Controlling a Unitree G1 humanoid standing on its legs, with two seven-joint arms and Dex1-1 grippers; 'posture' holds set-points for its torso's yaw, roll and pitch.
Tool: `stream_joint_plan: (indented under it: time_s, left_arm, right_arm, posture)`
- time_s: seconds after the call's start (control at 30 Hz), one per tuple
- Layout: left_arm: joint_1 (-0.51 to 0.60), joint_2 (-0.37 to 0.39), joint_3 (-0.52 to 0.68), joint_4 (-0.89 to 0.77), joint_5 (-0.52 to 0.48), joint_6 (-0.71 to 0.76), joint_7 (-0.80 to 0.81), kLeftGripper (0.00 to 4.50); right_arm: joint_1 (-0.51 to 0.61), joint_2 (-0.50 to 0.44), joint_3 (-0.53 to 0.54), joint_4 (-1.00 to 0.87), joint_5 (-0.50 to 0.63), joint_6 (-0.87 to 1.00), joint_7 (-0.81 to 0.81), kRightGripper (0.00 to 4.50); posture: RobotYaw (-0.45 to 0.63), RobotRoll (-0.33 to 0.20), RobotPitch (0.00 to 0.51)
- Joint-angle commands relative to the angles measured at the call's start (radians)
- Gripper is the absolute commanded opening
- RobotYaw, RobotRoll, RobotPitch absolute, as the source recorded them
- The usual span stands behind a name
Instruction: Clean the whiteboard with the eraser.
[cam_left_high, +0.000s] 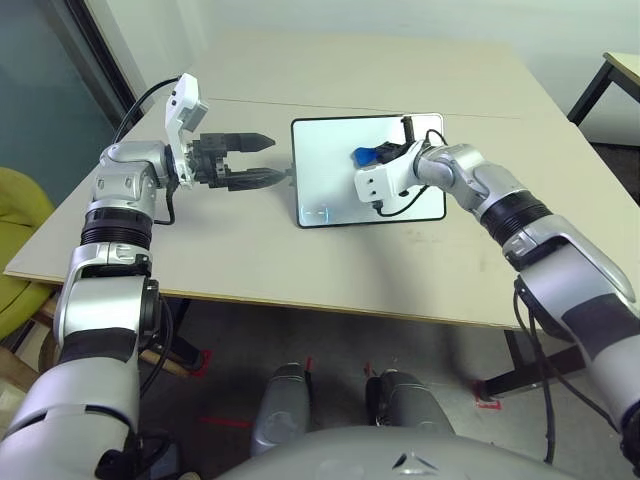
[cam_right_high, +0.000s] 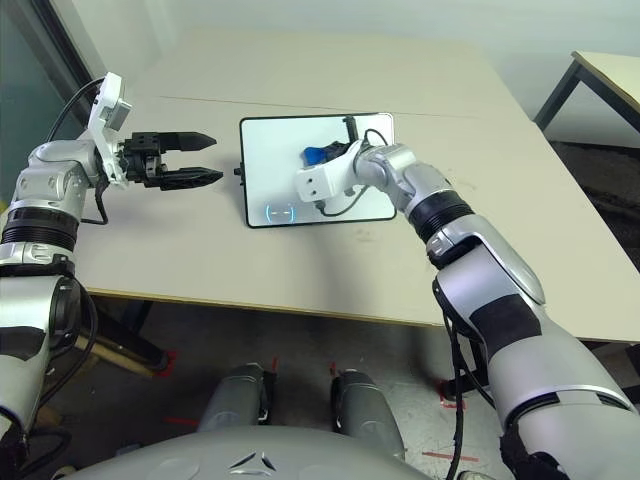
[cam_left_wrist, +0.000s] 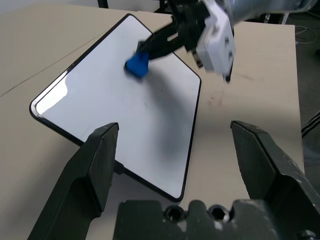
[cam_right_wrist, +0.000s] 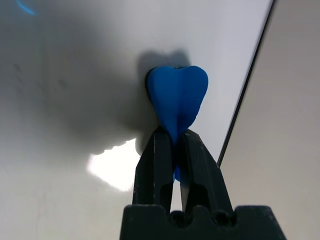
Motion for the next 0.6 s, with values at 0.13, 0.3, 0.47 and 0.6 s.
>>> stream_joint_plan:
  time_s: [0.13, 0.3, 0.47, 0.6]
  left_arm:
    - [0.007, 0.011, 0.024, -0.001, -0.002, -0.017, 0.032, 4.50]
    - [0.014, 0.020, 0.071, -0.011, -0.027, -0.020, 0.070, 4.50]
    - [0.036, 0.036, 0.117, -0.011, -0.031, -0.040, 0.120, 4.50]
    - [0.061, 0.049, 0.136, -0.021, -0.033, -0.041, 0.135, 4.50]
  right_arm:
    - [0.066, -0.018, -0.334, -0.245, 0.391, 0.307, 0.212, 0.00]
    - [0.134, -0.119, -0.500, -0.481, 0.513, 0.686, 0.252, 0.00]
    - [0.225, -0.209, -0.615, -0.624, 0.575, 1.040, 0.221, 0.00]
    - [0.340, -0.259, -0.649, -0.688, 0.588, 1.217, 0.181, 0.00]
  posture:
    - [0.17, 0.000, 0.025]
    - [0.17, 0.000, 0.034]
    - [0.16, 0.000, 0.046]
    - [0.15, 0.000, 0.056]
